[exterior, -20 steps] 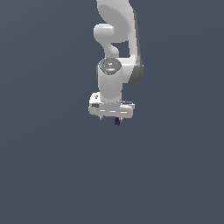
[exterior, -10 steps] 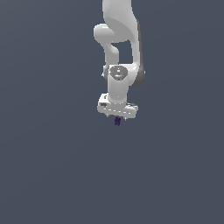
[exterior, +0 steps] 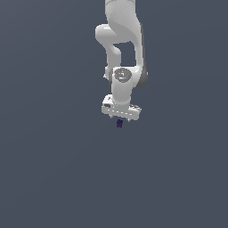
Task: Pick up the object and move it to a goal position.
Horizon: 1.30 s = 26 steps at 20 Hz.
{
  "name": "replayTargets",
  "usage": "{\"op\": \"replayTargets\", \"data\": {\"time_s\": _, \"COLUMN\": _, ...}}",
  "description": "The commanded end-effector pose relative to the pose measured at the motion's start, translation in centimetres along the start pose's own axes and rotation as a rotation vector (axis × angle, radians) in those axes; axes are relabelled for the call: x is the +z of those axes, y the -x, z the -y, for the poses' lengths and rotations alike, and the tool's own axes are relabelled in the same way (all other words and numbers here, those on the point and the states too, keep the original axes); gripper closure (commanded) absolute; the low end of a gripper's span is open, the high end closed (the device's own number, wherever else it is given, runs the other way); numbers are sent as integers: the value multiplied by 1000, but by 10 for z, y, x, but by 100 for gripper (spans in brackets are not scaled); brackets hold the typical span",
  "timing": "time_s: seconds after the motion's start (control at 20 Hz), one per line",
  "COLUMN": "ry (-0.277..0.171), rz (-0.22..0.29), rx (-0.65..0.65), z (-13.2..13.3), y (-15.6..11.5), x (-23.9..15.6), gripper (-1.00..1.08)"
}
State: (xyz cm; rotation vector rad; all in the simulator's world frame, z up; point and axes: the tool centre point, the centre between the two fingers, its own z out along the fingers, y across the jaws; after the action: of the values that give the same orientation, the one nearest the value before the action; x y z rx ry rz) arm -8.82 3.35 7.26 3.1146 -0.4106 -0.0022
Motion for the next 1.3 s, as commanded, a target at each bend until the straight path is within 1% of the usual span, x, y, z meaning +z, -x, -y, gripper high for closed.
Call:
{"op": "replayTargets", "data": {"time_s": 0.0, "ry": 0, "rz": 0, "rx": 0, "z": 0, "y": 0, "x": 1, "gripper": -92}}
{"op": "replayTargets", "data": {"time_s": 0.2, "ry": 0, "rz": 0, "rx": 1, "z": 0, "y": 0, "x": 11, "gripper": -92}}
{"op": "replayTargets", "data": {"time_s": 0.55, "ry": 0, "rz": -1, "rx": 3, "z": 0, "y": 2, "x": 41, "gripper": -92}}
{"op": "replayTargets", "data": {"time_s": 0.85, "ry": 0, "rz": -1, "rx": 4, "z": 0, "y": 1, "x": 51, "gripper": -92}}
{"op": "replayTargets", "data": {"time_s": 0.9, "ry": 0, "rz": -1, "rx": 4, "z": 0, "y": 1, "x": 51, "gripper": 108}}
{"op": "replayTargets", "data": {"time_s": 1.25, "ry": 0, "rz": -1, "rx": 4, "z": 0, "y": 1, "x": 51, "gripper": 108}}
